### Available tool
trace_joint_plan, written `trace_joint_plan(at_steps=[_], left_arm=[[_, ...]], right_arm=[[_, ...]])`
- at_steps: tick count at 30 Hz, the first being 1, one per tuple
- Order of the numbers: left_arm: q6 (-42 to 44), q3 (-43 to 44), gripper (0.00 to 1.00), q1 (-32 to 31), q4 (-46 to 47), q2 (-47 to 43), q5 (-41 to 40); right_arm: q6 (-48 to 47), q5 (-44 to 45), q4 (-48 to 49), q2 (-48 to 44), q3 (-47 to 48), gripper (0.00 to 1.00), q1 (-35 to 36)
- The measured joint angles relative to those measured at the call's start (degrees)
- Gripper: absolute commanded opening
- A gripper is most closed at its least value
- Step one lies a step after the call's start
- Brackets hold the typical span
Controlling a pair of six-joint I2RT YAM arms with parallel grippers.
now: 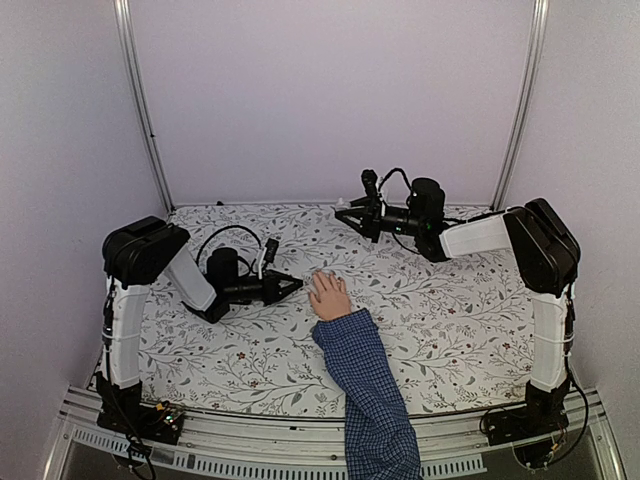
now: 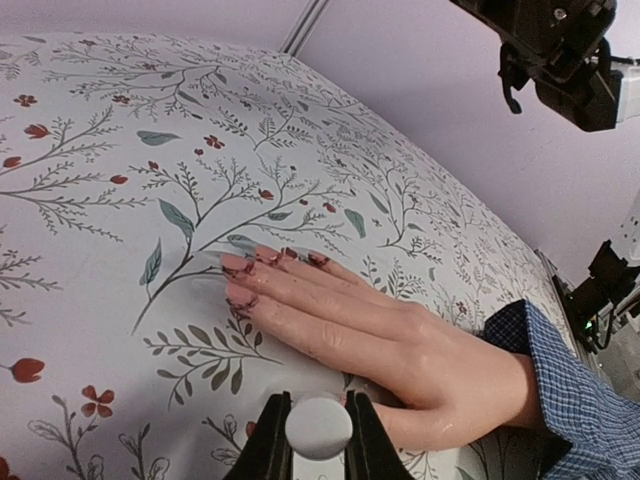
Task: Paint the nails
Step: Paint the nail polish on the nail.
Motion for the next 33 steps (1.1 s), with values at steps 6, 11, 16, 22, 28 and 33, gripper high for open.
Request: trace_joint_plan(at_steps=[6,11,16,22,28,33], left_arm=[[1.42,0.31,0.0,-0.11,-0.81,0.0,0.0],[1.9,0.31,0.0,-0.13,-0.96,-0.02,0.0],[2.49,0.31,0.0,-0.17,-1.07,-0.02,0.0],[2.67,0.31,0.0,-0.17,-1.09,-0.02,0.02],[2.8,0.22,0.0,-0.22,-1.14,-0.09,-0.24],[3.13,0.04,0.0,-0.33,-1.25,-0.22,-0.87]], right_arm=[[0.0,0.0,-0.02,0.0,0.0,0.0,0.0],[0.0,-0.02,-0.02,0.0,0.0,0.0,0.0],[0.0,0.0,-0.02,0.0,0.0,0.0,0.0],[0.0,-0.02,-0.02,0.0,0.0,0.0,0.0],[-0.02,-0.02,-0.02,0.0,0.0,0.0,0.0],[-0.02,-0.02,-0.02,0.0,0.0,0.0,0.0]])
